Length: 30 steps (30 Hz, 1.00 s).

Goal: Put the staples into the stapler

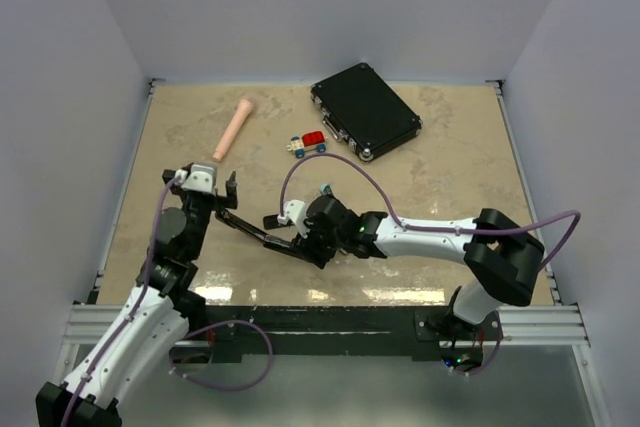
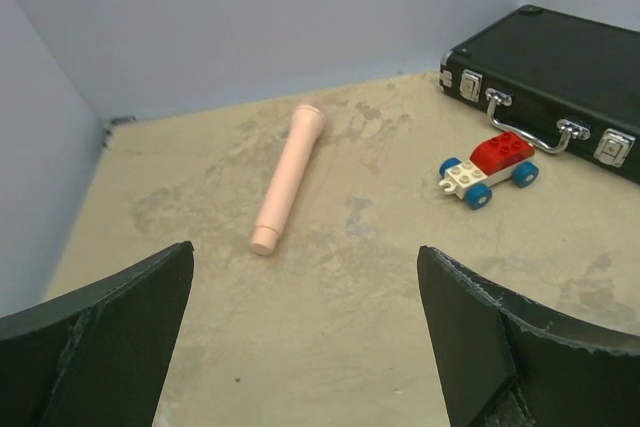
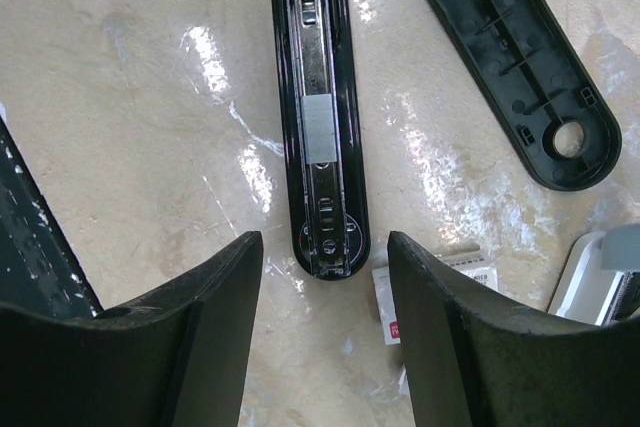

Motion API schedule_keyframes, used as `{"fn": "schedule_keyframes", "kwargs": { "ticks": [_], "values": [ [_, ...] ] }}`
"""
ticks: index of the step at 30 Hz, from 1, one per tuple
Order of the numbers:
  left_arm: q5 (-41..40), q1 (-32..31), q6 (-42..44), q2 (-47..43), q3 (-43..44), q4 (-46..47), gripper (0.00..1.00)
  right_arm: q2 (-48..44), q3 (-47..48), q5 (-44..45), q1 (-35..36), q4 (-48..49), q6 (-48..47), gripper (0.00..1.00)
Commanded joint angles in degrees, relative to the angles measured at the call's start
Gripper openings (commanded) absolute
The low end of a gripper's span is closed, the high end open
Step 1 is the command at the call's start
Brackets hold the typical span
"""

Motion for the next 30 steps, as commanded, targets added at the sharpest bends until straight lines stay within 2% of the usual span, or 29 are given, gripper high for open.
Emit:
{"fn": "schedule_keyframes", "kwargs": {
  "ticks": [1, 4, 5, 10, 15, 25, 30],
  "values": [
    [-3.0, 0.3, -14.1, 5.4, 7.1, -7.1, 0.98, 0.2, 1.4, 2.6, 0.1, 2.9, 2.2, 0.57],
    [-5.9, 0.3, -20.6, 9.2, 11.2, -16.4, 0.97, 1.0, 2.4, 3.8, 0.1, 0.8, 2.8, 0.56],
    [-7.4, 0.3, -23.9, 10.5, 11.7, -18.0, 0.97, 1.3, 2.7, 3.8, 0.1, 0.1, 2.6, 0.55],
    [-9.7, 0.3, -29.8, 10.4, 12.4, -24.4, 0.94, 1.5, 2.1, 3.4, 0.1, -1.3, 2.1, 0.47],
    [-10.2, 0.6, -34.5, 9.2, 10.8, -26.2, 0.90, 2.4, 2.6, 3.4, 0.1, -1.8, 1.5, 0.40],
    [-5.4, 4.4, -40.3, 15.4, 11.2, -27.8, 0.90, 3.7, 4.0, 1.8, 0.0, 1.6, 0.2, 0.10],
    [2.7, 11.5, -40.7, 17.5, 8.6, -24.6, 0.91, 4.2, 4.5, 1.4, 0.2, 4.0, -0.3, 0.05]
  ]
}}
